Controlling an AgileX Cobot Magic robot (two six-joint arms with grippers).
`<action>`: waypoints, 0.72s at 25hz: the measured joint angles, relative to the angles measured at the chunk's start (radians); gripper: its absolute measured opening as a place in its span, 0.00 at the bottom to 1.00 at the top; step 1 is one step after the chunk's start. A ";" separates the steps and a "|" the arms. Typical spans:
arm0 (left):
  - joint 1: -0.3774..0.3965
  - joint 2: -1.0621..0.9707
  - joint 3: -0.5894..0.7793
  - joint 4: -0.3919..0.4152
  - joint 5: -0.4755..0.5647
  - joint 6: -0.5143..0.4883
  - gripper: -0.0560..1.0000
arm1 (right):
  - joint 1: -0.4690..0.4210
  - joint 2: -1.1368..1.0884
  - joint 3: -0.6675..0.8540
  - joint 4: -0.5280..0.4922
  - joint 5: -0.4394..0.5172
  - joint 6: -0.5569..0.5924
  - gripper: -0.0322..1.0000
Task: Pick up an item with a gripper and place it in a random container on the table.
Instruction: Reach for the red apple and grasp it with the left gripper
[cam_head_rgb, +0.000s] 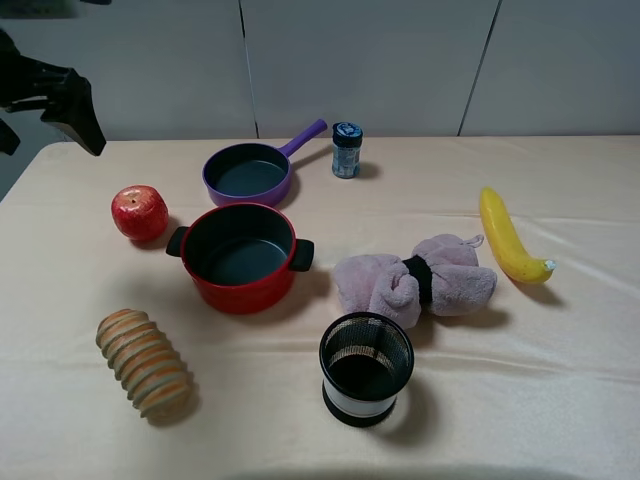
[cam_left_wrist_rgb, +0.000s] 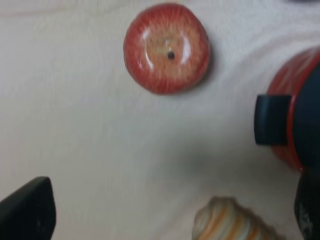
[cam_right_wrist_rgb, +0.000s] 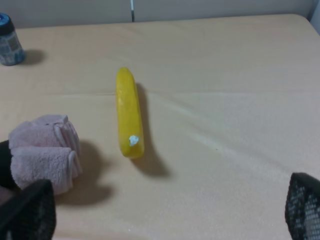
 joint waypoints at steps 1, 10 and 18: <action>0.000 0.017 -0.017 0.000 -0.003 0.005 0.97 | 0.000 0.000 0.000 0.000 0.000 0.000 0.70; 0.000 0.165 -0.136 0.000 -0.017 0.041 0.97 | 0.000 0.000 0.000 0.000 0.000 0.000 0.70; 0.000 0.211 -0.147 -0.016 -0.018 0.058 0.99 | 0.000 0.000 0.000 0.000 0.000 0.000 0.70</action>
